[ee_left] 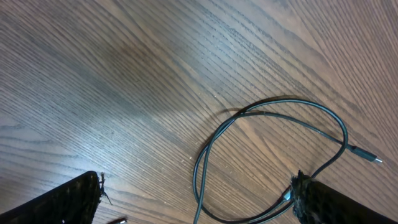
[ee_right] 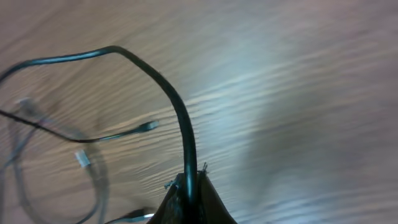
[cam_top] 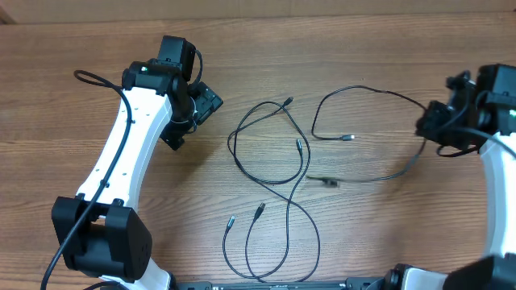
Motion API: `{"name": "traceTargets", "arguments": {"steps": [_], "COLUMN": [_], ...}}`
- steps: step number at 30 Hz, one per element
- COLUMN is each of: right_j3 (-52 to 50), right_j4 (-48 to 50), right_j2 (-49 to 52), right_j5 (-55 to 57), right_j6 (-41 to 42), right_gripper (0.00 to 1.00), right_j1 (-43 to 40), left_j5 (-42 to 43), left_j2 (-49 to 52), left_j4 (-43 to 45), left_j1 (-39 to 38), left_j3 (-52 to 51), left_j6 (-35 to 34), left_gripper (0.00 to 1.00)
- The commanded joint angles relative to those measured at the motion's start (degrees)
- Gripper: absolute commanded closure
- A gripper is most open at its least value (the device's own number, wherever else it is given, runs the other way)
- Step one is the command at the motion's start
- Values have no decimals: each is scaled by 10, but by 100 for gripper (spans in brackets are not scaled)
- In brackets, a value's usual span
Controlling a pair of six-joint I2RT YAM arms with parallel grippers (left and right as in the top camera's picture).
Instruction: Untangle cables
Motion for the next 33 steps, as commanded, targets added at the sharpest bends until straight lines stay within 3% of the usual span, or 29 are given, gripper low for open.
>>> {"name": "traceTargets", "arguments": {"steps": [1, 15, 33], "right_j3": [-3, -3, -3], "right_j4": [3, 71, 228], "right_j2": [10, 11, 122], "right_j5": [47, 140, 143], "right_j6": [-8, -7, 37], "right_gripper": [96, 96, 95], "right_j1": [-56, -274, -409], "left_j5": [-6, -8, -8], "left_j2": [-9, -9, -9], "left_j4": [2, 2, 0], "left_j1": [-7, -7, -7], "left_j3": [4, 4, 4], "left_j6": [13, 13, 13], "left_gripper": [0, 0, 0]}}
